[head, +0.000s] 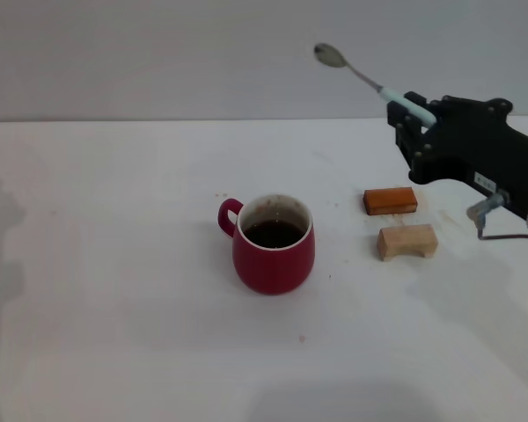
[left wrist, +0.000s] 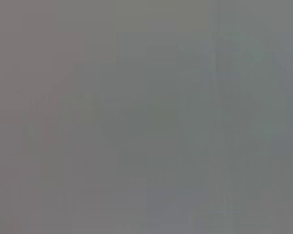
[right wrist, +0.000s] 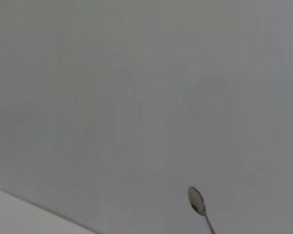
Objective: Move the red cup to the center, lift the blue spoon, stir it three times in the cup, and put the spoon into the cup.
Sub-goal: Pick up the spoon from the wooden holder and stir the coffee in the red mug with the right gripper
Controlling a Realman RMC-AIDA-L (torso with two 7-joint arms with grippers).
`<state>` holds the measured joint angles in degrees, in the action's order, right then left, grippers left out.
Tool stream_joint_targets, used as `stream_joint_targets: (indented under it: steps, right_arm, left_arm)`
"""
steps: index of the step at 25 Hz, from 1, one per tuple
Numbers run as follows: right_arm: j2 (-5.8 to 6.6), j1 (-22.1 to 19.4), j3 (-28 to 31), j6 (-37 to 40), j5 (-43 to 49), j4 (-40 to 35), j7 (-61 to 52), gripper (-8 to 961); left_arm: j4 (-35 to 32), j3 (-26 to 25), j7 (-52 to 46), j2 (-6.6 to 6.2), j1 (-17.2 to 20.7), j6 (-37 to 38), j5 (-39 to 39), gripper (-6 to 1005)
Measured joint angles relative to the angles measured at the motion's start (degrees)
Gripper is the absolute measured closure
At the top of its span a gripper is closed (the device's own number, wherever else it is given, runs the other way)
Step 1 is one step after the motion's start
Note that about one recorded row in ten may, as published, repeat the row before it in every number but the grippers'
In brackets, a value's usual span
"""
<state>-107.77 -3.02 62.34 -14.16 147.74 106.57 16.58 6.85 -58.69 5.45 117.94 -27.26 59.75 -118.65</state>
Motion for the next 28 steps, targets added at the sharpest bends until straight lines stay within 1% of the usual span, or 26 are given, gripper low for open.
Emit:
stream_joint_targets:
  steps: [4,6,9,12,13,14,16,20,21,24,25,26,28]
  right_arm:
    - [-1.49,2.19,2.64,-9.2,0.12,2.97,0.06,819]
    - [-2.79,3.56,4.63,-14.63,0.06,4.56,0.53,819]
    - [-5.56,5.39,8.41,-23.0,-0.22,6.35,2.03,819]
    - [-8.99,7.59,12.85,-32.05,-0.23,8.26,4.09,819]
    - [-9.83,8.33,14.08,-34.44,-0.24,8.74,4.5,819]
    - [-10.42,9.06,15.08,-36.71,-0.25,9.1,4.74,819]
    - [-10.9,11.75,16.73,-41.33,-0.32,9.56,4.3,819]
    - [-10.92,17.02,19.73,-48.89,-1.66,9.2,3.17,819]
    - [-10.92,17.02,19.73,-48.89,-1.66,9.2,3.17,819]
    - [-10.9,19.9,21.94,-52.63,-2.47,8.74,3.19,819]
    - [-10.87,22.02,23.85,-55.39,-3.23,7.85,3.4,819]
    - [-10.87,22.02,23.85,-55.39,-3.23,7.85,3.4,819]
    - [-10.8,24.87,26.6,-58.75,-4.61,5.88,3.73,819]
  left_arm:
    - [0.0,-0.7,0.0,-0.13,-0.11,-0.15,0.0,842]
    - [-0.03,-0.71,0.0,-0.17,-0.2,-0.17,0.0,842]
    - [-0.34,-0.72,0.0,-0.18,-0.43,-0.17,0.0,842]
    - [-0.64,-0.72,0.0,-0.18,-0.66,-0.17,-0.01,842]
    - [-0.68,-0.72,0.0,-0.17,-0.71,-0.18,-0.01,842]
    - [-0.71,-0.72,0.0,-0.18,-0.78,-0.18,0.0,842]
    - [-0.79,-0.72,0.0,-0.2,-0.89,-0.17,-0.01,842]
    - [-0.9,-0.72,0.0,-0.22,-0.96,-0.17,0.0,842]
    - [-0.9,-0.72,0.0,-0.22,-0.96,-0.17,0.0,842]
    - [-0.95,-0.72,0.0,-0.23,-1.03,-0.17,0.0,842]
    - [-0.97,-0.72,0.0,-0.25,-1.06,-0.17,0.0,842]
    - [-0.97,-0.72,0.0,-0.25,-1.06,-0.17,0.0,842]
    - [-0.97,-0.72,0.0,-0.25,-1.13,-0.17,0.0,842]
